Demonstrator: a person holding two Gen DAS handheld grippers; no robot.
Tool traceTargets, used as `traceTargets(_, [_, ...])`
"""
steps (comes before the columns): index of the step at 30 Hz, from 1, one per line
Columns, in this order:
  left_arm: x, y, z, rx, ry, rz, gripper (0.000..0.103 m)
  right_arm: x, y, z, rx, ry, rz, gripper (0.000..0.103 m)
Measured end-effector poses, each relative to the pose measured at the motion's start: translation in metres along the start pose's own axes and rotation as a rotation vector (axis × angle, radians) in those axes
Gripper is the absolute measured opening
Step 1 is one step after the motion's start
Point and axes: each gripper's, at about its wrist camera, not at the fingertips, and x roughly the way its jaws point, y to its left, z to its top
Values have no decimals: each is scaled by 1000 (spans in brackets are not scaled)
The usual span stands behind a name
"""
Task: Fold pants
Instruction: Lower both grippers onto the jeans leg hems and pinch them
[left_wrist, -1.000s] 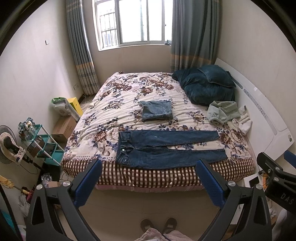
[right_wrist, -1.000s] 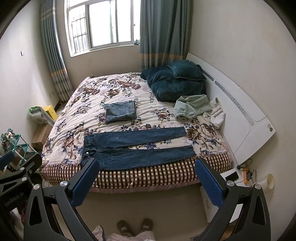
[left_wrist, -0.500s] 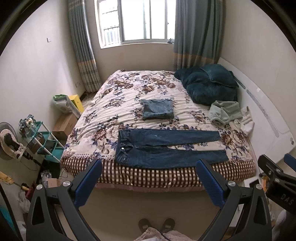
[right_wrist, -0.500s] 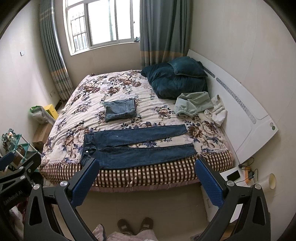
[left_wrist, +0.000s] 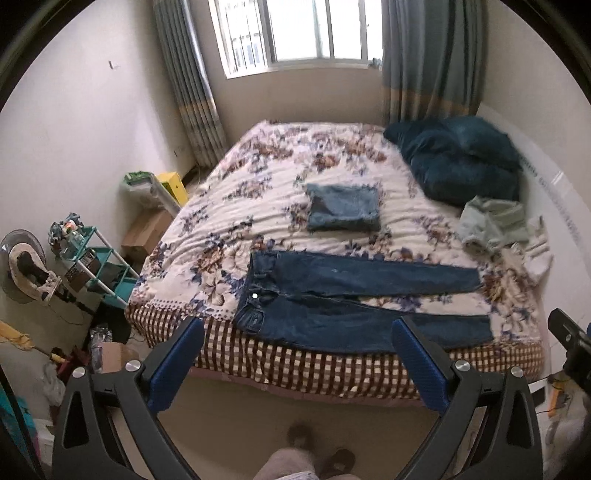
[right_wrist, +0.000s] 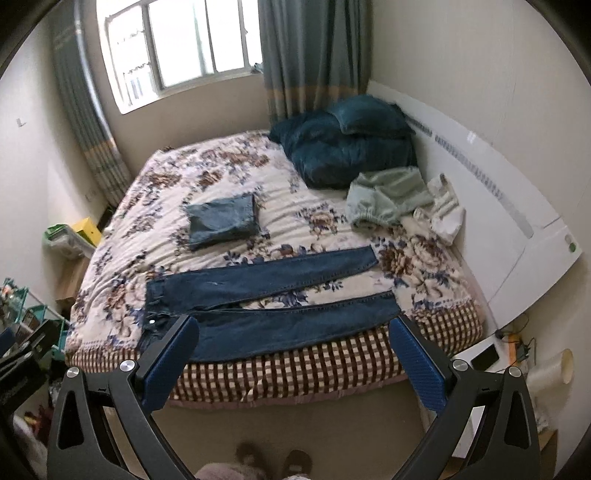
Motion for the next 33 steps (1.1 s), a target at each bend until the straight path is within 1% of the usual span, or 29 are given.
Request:
traceTargets(1, [12,-2,4,1,8,2,103,17,-3,5,12,23,7,103])
traceTargets(2, [33,-7,13,9,23,15,103,40,-5,12,28,40,11,103])
traceTargets(3, [42,-7,16,15,31,15,103,57,-9,17,34,49,-2,103])
traceTargets(5, [78,-13,32,29,47,21,103,95,-9,28,42,59,-30,103])
traceTargets(7, [113,-17,49,47,63,24,103,140,-6,42,48,87,-66,103])
traceTargets(9, [161,-21,70,62,90,18,103,184,0,57,55,118,-95,103])
traceTargets(10, [175,-21,77,67,101,15,103,208,3,66,60,133,-100,103])
traceTargets(12, [219,-23,97,75,136,1,103,255,9,84,65,174,-130,103])
traceTargets(13, [247,-25,108,77,163,-6,103,275,13,91,71,195,-132,103])
traceTargets(15, [286,-26,124,78,207,-26,103,322,25,107,80,236,-142,103])
traceTargets(16, [301,-27,129,80,220,-35,103,342,30,113,82,253,-140,103])
traceTargets(18, [344,-31,141,96,252,-37,103,386,43,124,75,280,-143,103])
traceTargets(19, [371,-36,145,114,275,-41,103,406,48,128,67,289,-144,103])
traceTargets(20, [388,-40,147,132,290,-39,103,429,54,133,51,297,-149,103])
traceTargets(21, [414,-46,148,164,313,-37,103,454,61,137,31,308,-151,103])
traceTargets(22, [429,-50,150,184,328,-40,103,483,68,141,-3,328,-147,103])
traceTargets(24, [477,-62,150,265,368,-49,103,534,81,146,-73,379,-137,103])
traceTargets(25, [500,-70,147,315,392,-62,103,565,90,147,-132,420,-119,103])
traceTargets(26, [533,-82,141,389,428,-84,103,597,100,147,-196,460,-105,103])
traceTargets(28, [573,-97,129,483,483,-96,101,646,112,142,-311,529,-92,103])
traceTargets(29, [598,-107,119,534,528,-123,100,674,119,138,-372,569,-90,103])
traceTargets(30, [616,-113,111,568,563,-138,93,703,126,132,-440,617,-75,103])
traceTargets(31, [640,-122,99,624,613,-166,84,724,131,126,-491,653,-56,103])
traceTargets(32, [657,-127,91,661,649,-189,80,748,135,119,-539,695,-39,103])
traceTargets(33, [670,-130,85,688,676,-204,79,773,139,112,-585,748,-13,103])
